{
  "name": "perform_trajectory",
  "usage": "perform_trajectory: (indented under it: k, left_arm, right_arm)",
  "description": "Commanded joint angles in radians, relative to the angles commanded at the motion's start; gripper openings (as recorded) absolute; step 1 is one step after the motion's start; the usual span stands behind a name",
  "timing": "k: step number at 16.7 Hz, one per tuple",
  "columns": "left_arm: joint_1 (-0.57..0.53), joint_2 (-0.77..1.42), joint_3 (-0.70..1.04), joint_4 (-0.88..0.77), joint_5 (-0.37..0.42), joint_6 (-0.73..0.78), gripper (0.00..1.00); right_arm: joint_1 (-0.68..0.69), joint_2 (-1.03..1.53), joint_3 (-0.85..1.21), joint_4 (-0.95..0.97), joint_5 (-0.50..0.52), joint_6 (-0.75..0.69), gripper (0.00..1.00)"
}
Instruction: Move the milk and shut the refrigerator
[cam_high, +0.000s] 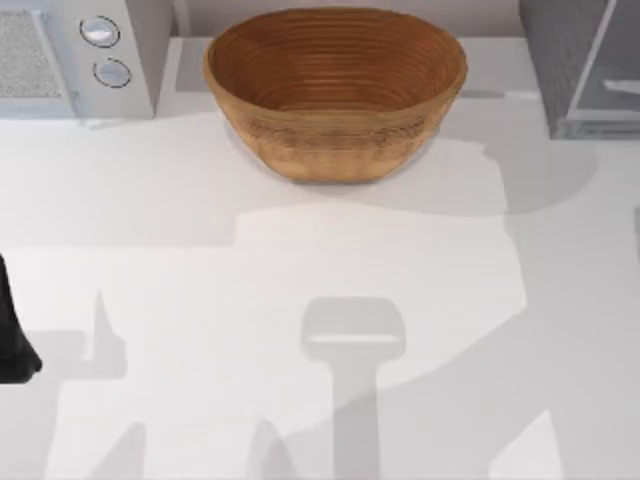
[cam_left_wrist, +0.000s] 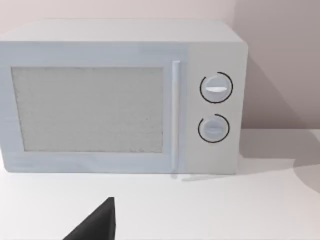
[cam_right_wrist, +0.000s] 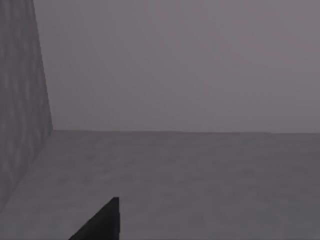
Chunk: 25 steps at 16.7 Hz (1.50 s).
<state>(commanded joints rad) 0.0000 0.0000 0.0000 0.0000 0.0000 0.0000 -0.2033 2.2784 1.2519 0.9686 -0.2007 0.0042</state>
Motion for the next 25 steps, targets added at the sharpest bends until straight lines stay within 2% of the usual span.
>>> perform_trajectory:
  k: [3,7,14,20,25]
  left_arm:
    - [0.0,0.0,0.0,0.0,0.0,0.0,1.0]
    - [0.0,0.0,0.0,0.0,0.0,0.0,1.0]
    - [0.0,0.0,0.0,0.0,0.0,0.0,1.0]
    - [0.0,0.0,0.0,0.0,0.0,0.0,1.0]
    - [0.0,0.0,0.0,0.0,0.0,0.0,1.0]
  right_arm:
    - [0.0,-0.092,-0.053,-0.056,0.012,0.016,1.0]
    - [-0.001,-0.359,-0.193,-0.197,0.048,0.039,1.0]
    - [0.025,-1.118,-0.574,-0.527,0.133,0.057,1.0]
    - [0.099,-1.808,-0.934,-0.781,0.183,0.036,1.0]
    - [0.173,-2.175,-1.17,-0.925,0.198,0.005,1.0]
